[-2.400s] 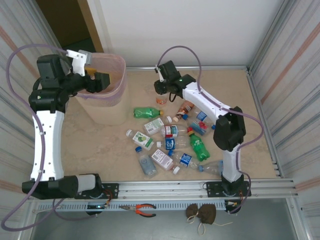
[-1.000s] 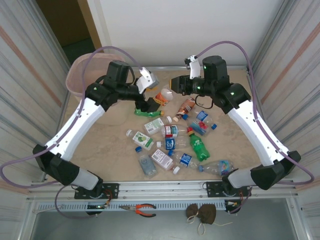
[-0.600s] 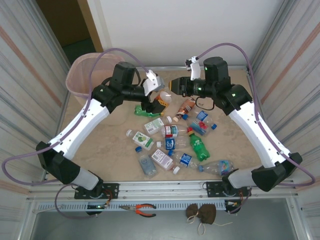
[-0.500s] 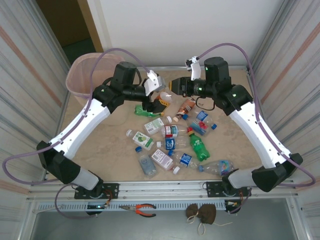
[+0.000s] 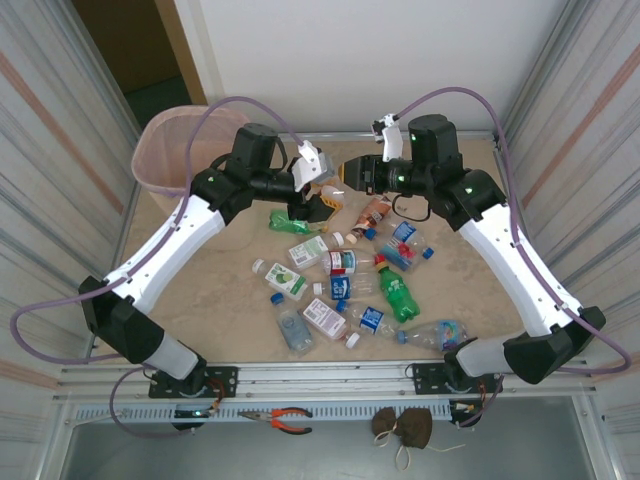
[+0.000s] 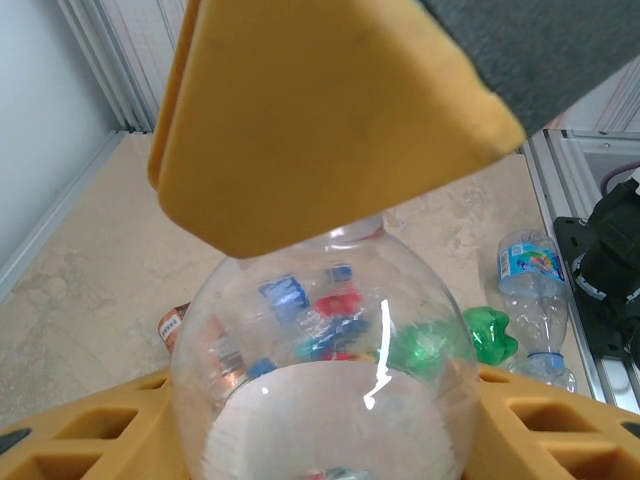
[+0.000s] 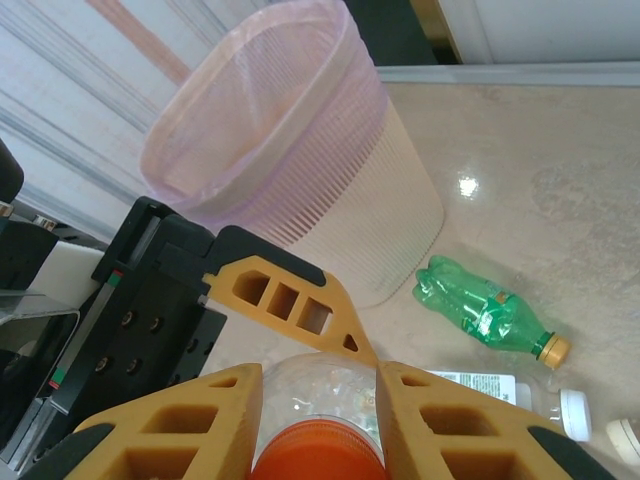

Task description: Put the plastic bottles in the bin

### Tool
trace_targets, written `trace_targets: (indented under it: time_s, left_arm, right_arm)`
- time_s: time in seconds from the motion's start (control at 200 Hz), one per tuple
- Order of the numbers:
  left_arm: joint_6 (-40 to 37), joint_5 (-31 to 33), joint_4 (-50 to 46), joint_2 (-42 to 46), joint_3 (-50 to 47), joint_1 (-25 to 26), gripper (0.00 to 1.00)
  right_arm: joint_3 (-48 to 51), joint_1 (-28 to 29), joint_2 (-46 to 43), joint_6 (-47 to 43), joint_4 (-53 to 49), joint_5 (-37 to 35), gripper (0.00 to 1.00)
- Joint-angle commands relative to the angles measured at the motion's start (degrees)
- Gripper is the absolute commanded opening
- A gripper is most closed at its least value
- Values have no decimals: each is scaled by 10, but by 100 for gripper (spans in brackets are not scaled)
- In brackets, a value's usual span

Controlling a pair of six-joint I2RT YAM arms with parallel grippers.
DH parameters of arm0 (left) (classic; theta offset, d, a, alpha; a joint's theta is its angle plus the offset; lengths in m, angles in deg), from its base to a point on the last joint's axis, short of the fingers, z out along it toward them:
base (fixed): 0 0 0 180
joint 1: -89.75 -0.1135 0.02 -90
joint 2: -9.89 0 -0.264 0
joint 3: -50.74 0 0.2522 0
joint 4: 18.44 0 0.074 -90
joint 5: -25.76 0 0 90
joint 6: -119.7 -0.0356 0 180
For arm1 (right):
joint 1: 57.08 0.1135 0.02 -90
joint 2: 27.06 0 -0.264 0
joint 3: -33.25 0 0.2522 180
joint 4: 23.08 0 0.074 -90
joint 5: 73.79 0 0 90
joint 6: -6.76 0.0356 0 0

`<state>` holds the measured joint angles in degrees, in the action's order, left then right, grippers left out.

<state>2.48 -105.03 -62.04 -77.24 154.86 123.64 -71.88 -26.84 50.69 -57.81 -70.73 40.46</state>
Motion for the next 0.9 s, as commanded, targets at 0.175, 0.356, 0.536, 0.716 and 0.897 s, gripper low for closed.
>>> trace_targets:
  time_s: [0.175, 0.356, 0.536, 0.716, 0.897]
  left_arm:
    - [-13, 9, -23, 6, 34, -3, 50]
    - [-2, 42, -54, 8, 68, -33, 49]
    - [54, 115, -69, 9, 112, -86, 46]
    - [211, 156, -38, 13, 146, -164, 45]
    - [421, 194, 0, 17, 138, -268, 41]
  right_arm:
    - [-15, -13, -44, 4, -15, -32, 74]
    - [-7, -78, -97, 8, -33, -54, 77]
    - [9, -153, -139, 15, -42, -37, 78]
    - [19, -181, -147, 20, -45, -24, 78]
    - [25, -184, -147, 22, -43, -21, 78]
